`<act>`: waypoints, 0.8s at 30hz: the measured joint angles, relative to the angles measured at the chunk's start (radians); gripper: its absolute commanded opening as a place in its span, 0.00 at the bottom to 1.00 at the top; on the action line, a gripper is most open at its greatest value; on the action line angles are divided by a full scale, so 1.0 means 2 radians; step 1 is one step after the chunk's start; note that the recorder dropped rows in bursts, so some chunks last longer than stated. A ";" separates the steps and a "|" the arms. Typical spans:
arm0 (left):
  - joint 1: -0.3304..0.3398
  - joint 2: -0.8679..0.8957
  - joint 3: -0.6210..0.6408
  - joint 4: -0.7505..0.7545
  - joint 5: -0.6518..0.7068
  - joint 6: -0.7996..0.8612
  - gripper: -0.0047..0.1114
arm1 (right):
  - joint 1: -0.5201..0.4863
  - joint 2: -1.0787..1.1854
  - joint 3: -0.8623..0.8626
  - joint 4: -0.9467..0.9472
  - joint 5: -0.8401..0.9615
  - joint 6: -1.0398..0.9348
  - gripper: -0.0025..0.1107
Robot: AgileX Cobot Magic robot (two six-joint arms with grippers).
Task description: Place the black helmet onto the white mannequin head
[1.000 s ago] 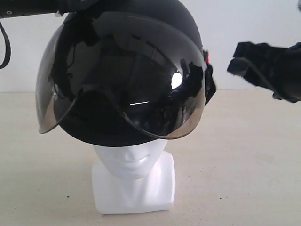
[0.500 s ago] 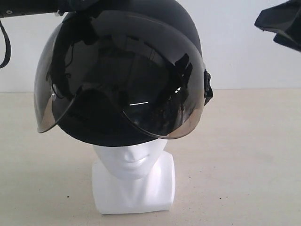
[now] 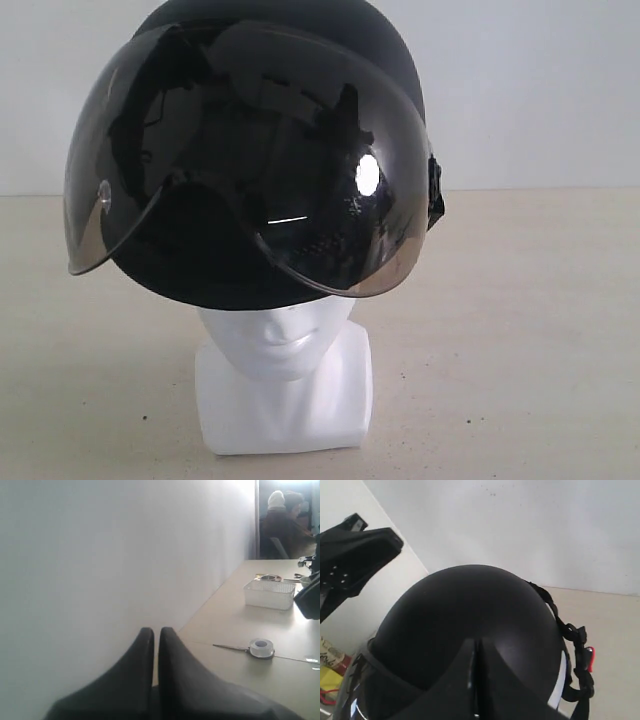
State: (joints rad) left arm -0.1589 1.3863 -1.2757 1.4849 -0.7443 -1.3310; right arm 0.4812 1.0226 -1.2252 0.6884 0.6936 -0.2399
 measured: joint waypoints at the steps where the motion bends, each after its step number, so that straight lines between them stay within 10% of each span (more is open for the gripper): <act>1: 0.000 0.000 0.001 0.006 0.003 -0.001 0.08 | 0.003 0.007 -0.010 0.000 0.007 -0.001 0.02; 15: 0.002 0.026 0.000 0.060 0.013 -0.013 0.08 | 0.078 0.157 -0.149 -0.001 0.072 -0.023 0.02; 24: 0.062 0.026 0.000 0.067 -0.053 -0.030 0.08 | 0.079 0.184 -0.160 -0.001 0.100 -0.020 0.02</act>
State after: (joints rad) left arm -0.0344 1.4374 -1.2760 1.6190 -0.8499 -1.3915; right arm 0.6387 1.3914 -1.5446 0.6859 0.8934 -0.2803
